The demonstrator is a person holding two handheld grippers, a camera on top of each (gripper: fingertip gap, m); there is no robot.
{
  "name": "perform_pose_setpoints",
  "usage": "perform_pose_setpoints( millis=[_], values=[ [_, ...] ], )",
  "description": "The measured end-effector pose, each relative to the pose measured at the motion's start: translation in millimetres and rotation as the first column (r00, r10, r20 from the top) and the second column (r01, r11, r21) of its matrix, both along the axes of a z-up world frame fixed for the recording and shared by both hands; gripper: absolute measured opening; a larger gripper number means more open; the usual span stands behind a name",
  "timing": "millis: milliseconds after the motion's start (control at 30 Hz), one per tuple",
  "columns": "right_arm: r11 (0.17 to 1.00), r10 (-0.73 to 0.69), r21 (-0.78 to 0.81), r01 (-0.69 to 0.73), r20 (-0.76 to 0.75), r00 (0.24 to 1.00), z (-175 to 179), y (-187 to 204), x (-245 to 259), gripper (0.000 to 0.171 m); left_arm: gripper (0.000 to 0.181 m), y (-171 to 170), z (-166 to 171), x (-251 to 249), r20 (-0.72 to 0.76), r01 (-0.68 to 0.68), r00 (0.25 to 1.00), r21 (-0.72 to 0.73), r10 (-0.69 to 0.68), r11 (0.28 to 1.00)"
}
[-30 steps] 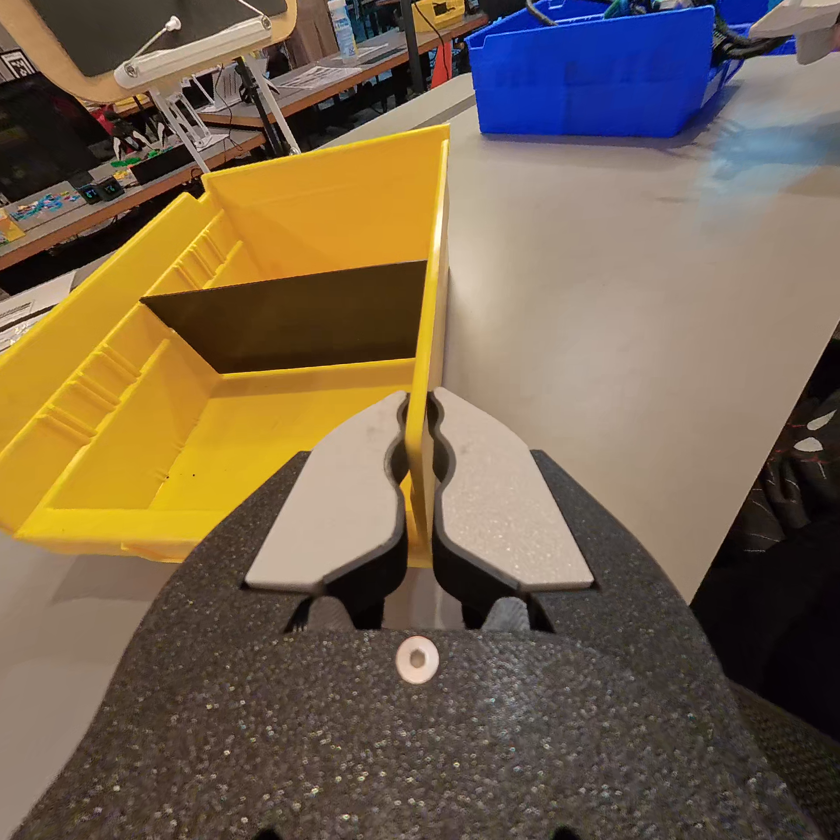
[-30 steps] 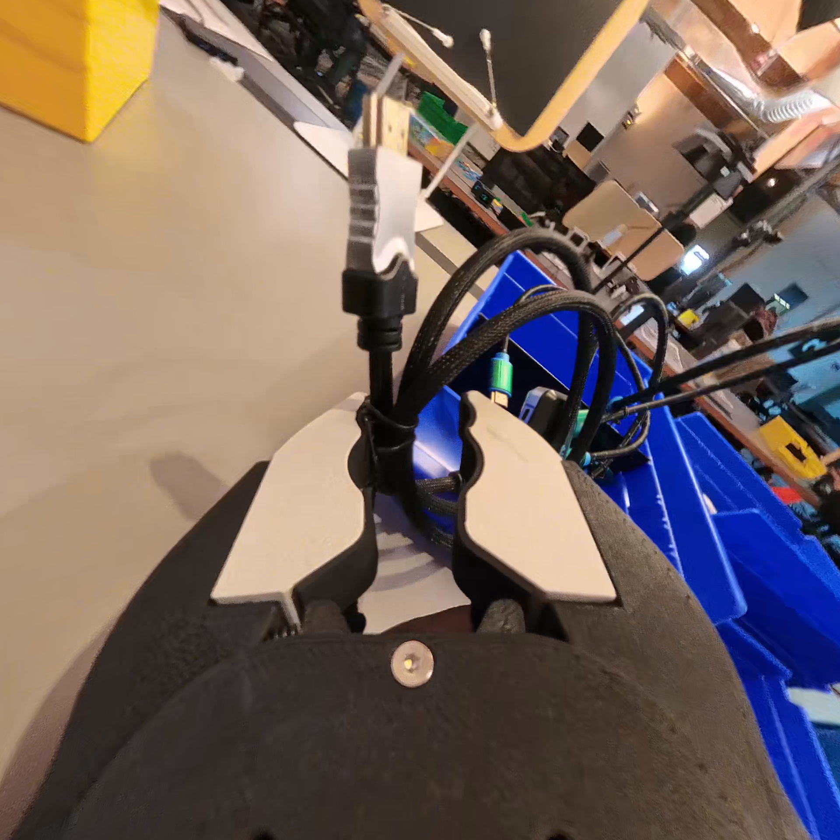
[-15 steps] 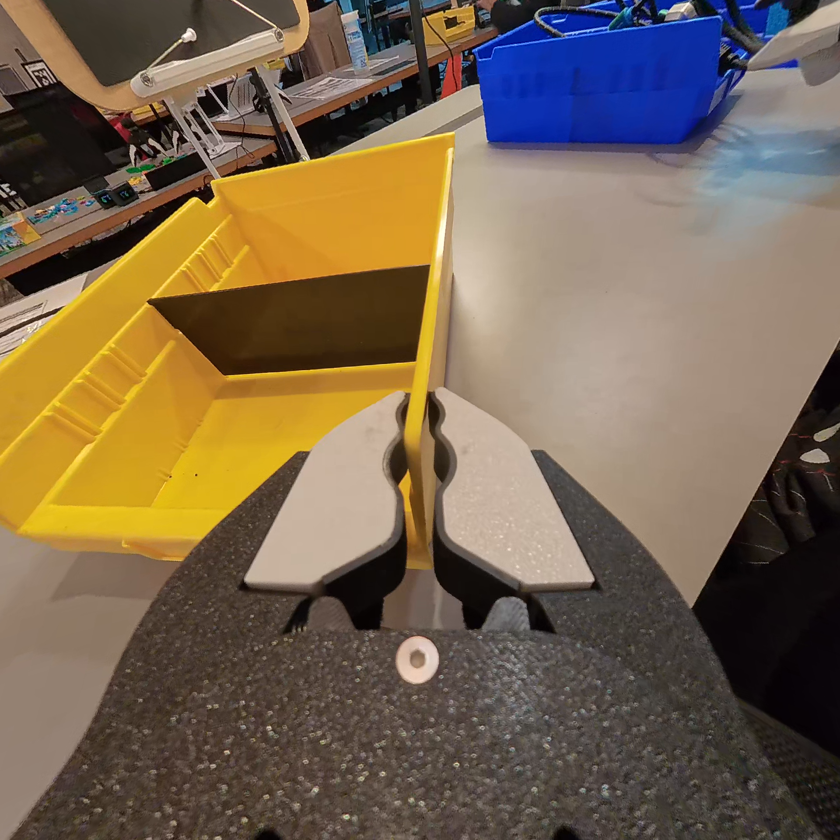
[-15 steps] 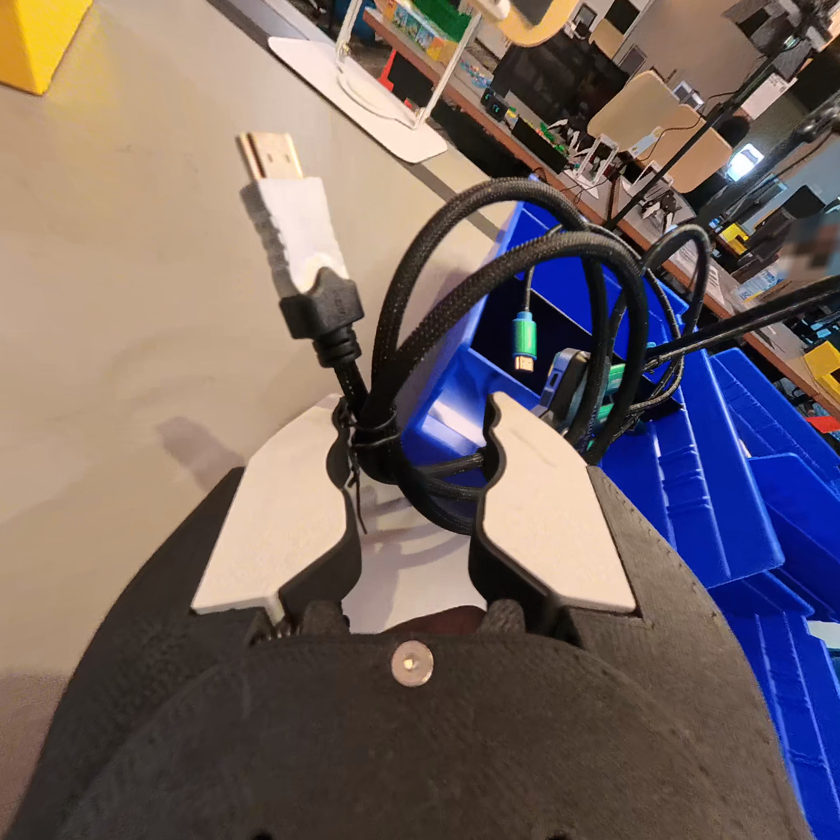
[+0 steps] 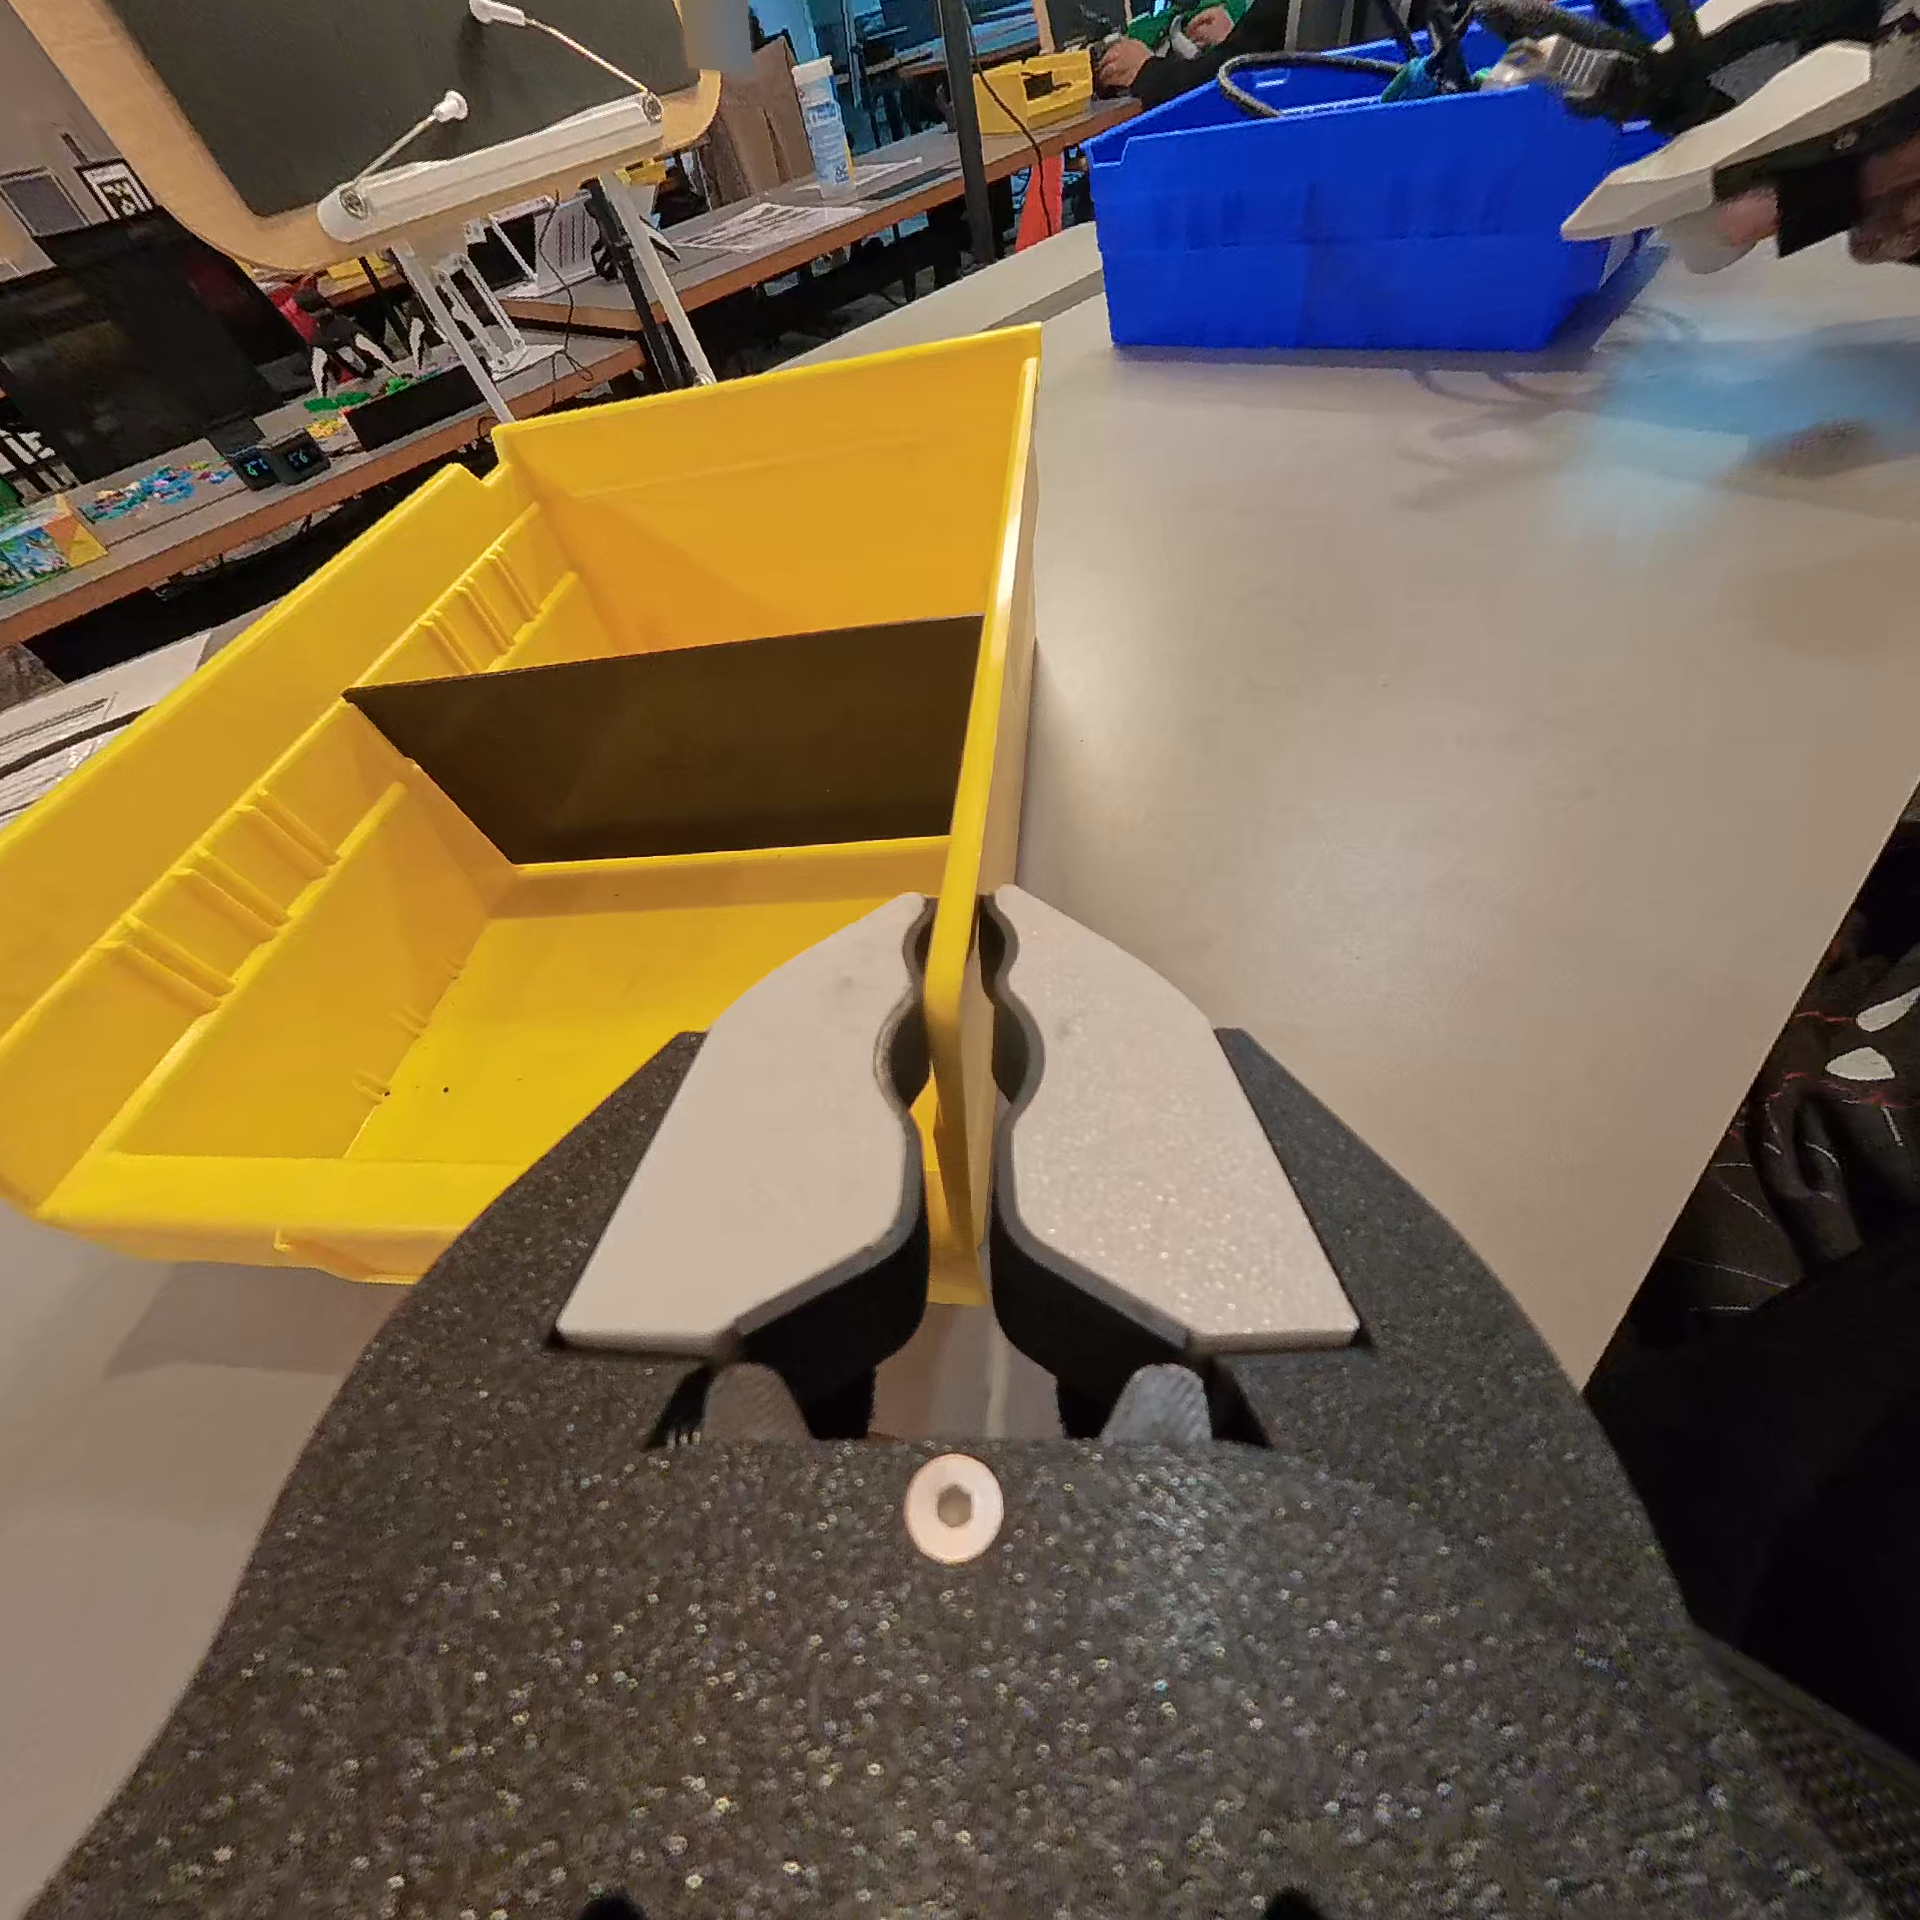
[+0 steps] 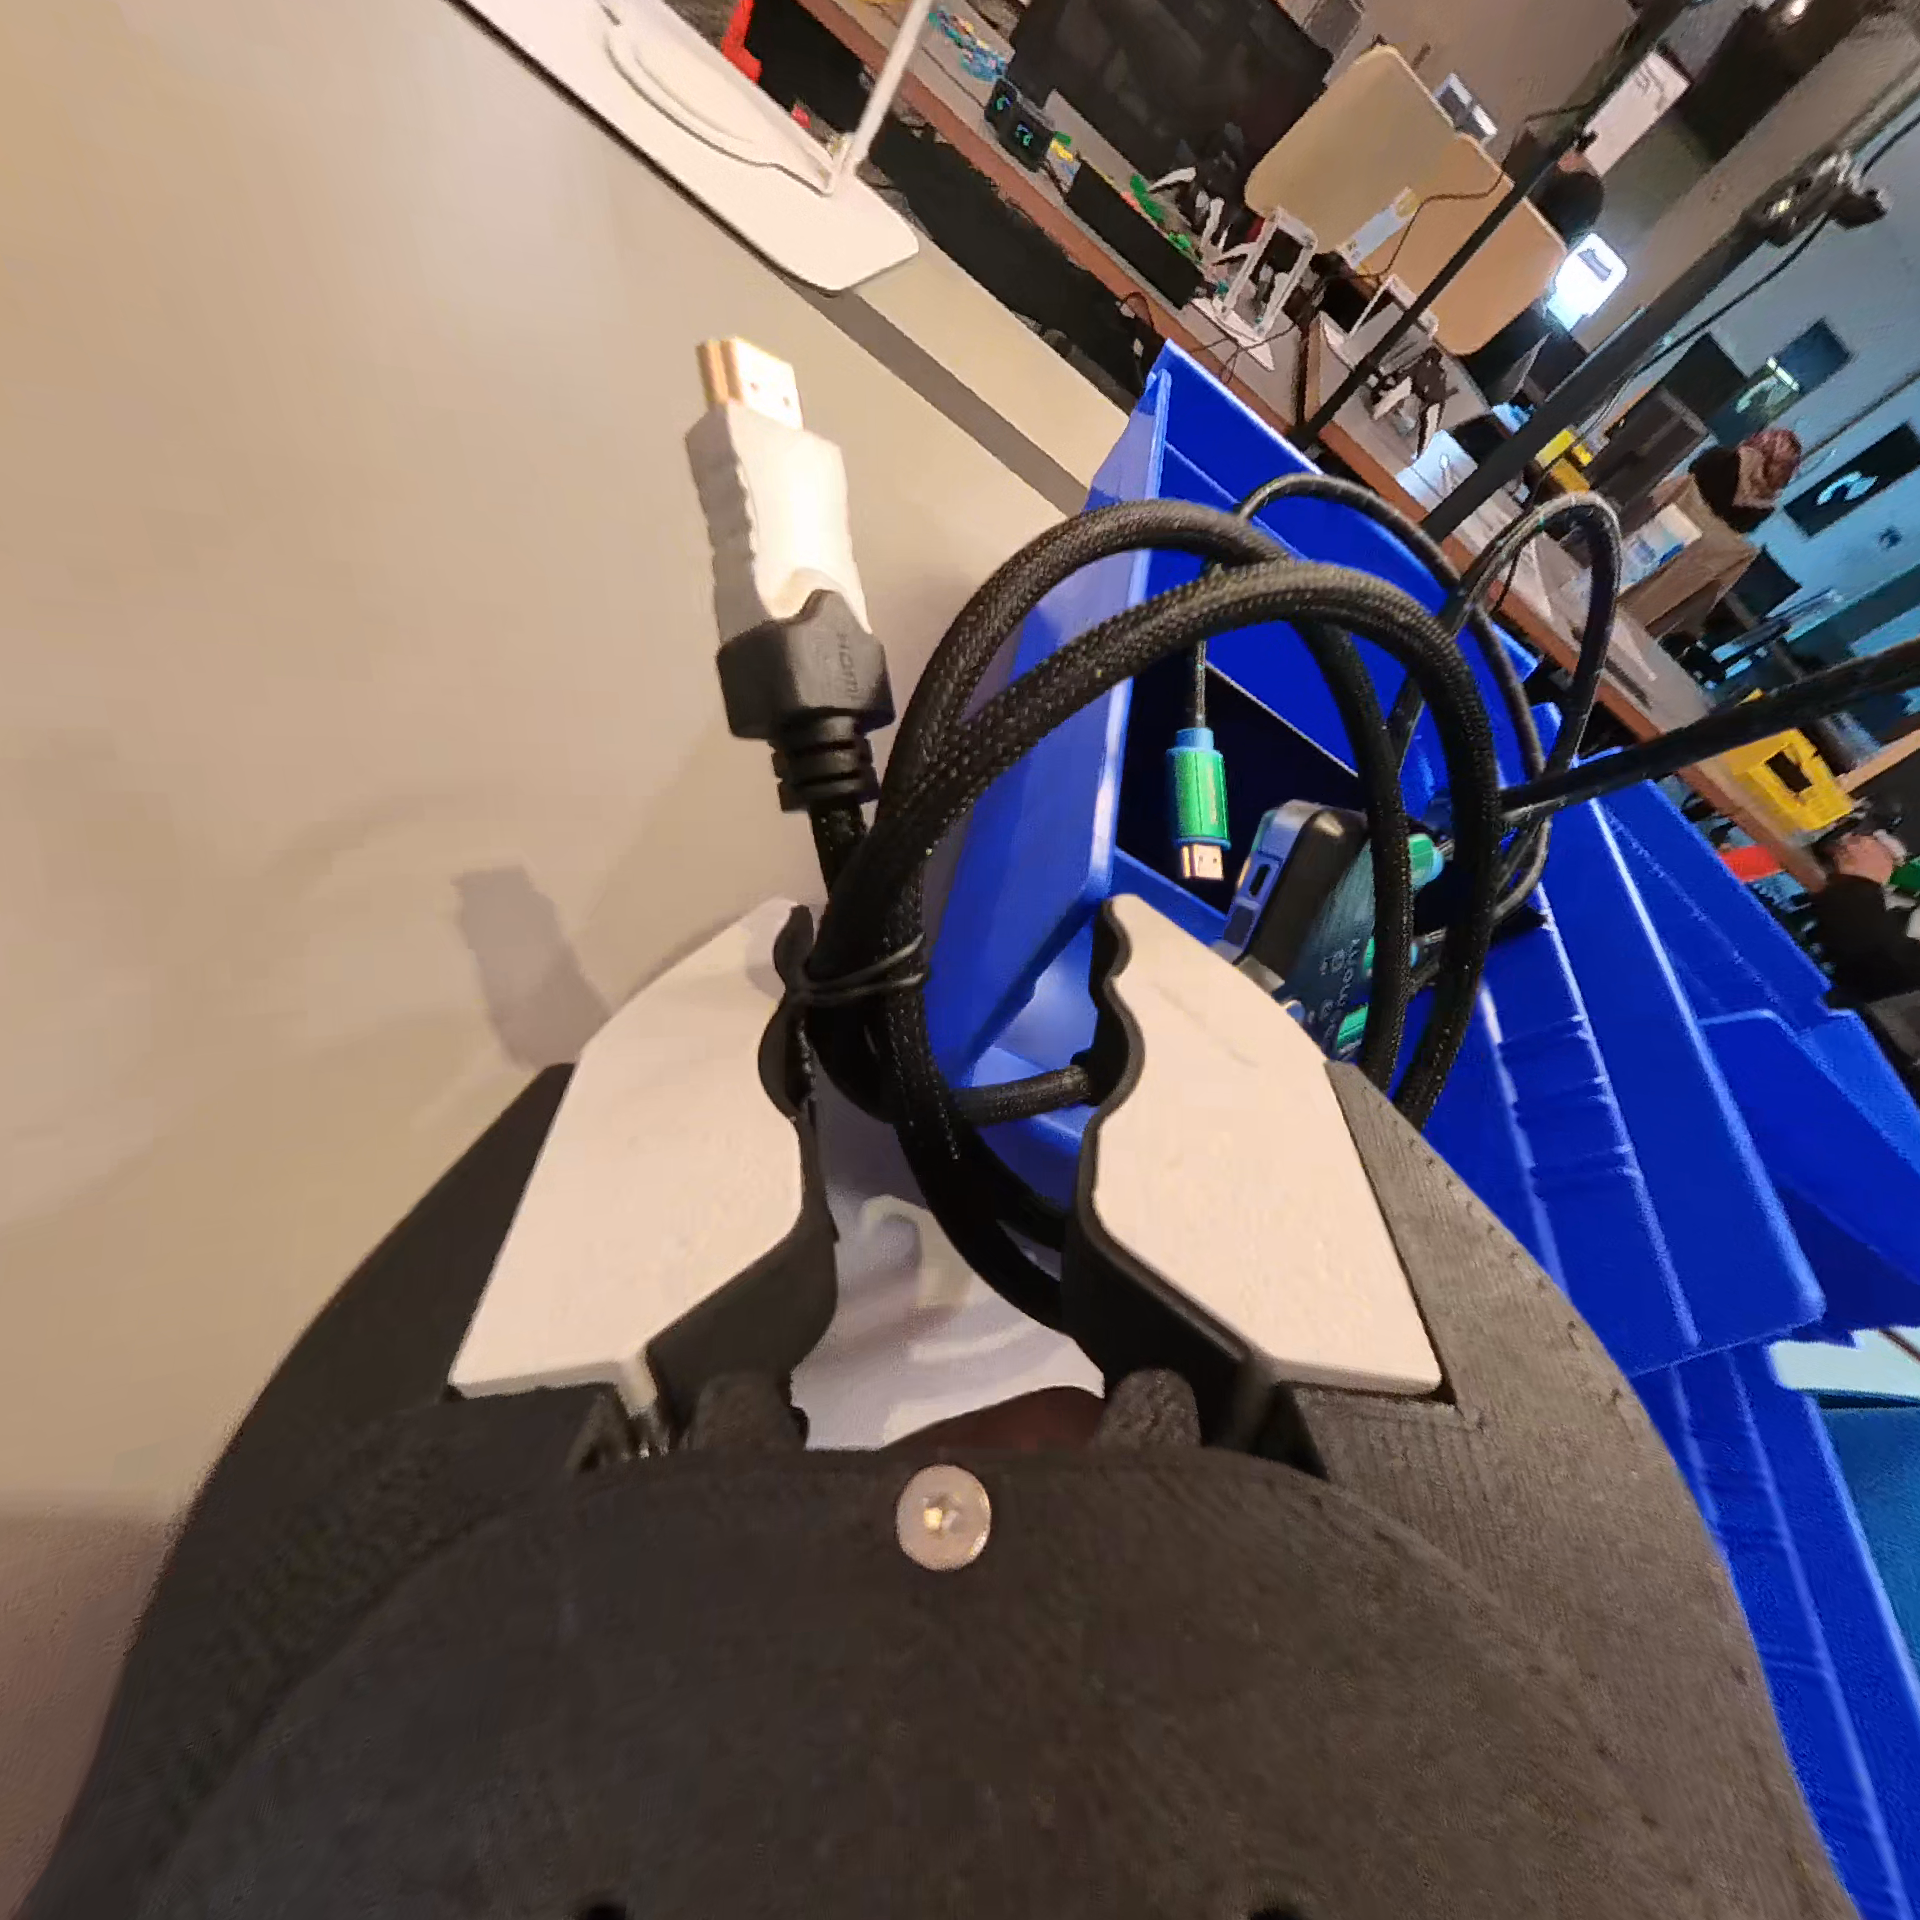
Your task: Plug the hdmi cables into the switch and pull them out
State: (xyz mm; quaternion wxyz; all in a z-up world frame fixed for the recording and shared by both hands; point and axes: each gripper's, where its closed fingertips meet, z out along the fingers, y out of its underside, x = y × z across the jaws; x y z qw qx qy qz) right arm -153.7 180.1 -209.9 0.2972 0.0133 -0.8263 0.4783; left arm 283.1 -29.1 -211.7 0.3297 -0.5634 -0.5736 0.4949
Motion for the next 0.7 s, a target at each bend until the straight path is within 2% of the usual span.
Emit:
perform_pose_setpoints(
  millis=[67,167,233,467,700],
  values=[
    [1.000,-0.014,-0.025,0.015,0.034,0.999,0,-4,-9,0.043,0.006,1,0,0,0.000,0.002,1.000,0.001,-0.002,1.000],
    [0.998,0.004,-0.055,0.000,0.067,0.998,5,-9,-22,0.017,0.006,3,0,-1,0.000,0.006,1.000,0.001,-0.006,1.000],
    [0.998,0.045,-0.051,-0.040,0.098,0.994,7,-12,-26,0.013,0.005,4,0,-2,0.001,0.011,1.000,0.002,-0.011,1.000],
    [0.976,0.216,-0.007,-0.216,0.096,0.972,6,-15,-15,0.011,0.004,17,1,-5,0.006,0.080,0.997,-0.004,-0.080,0.997],
    [0.868,0.492,-0.011,-0.497,0.159,0.856,6,-19,47,0.011,0.005,33,1,1,0.022,0.183,0.983,-0.025,-0.183,0.983]
  ],
)
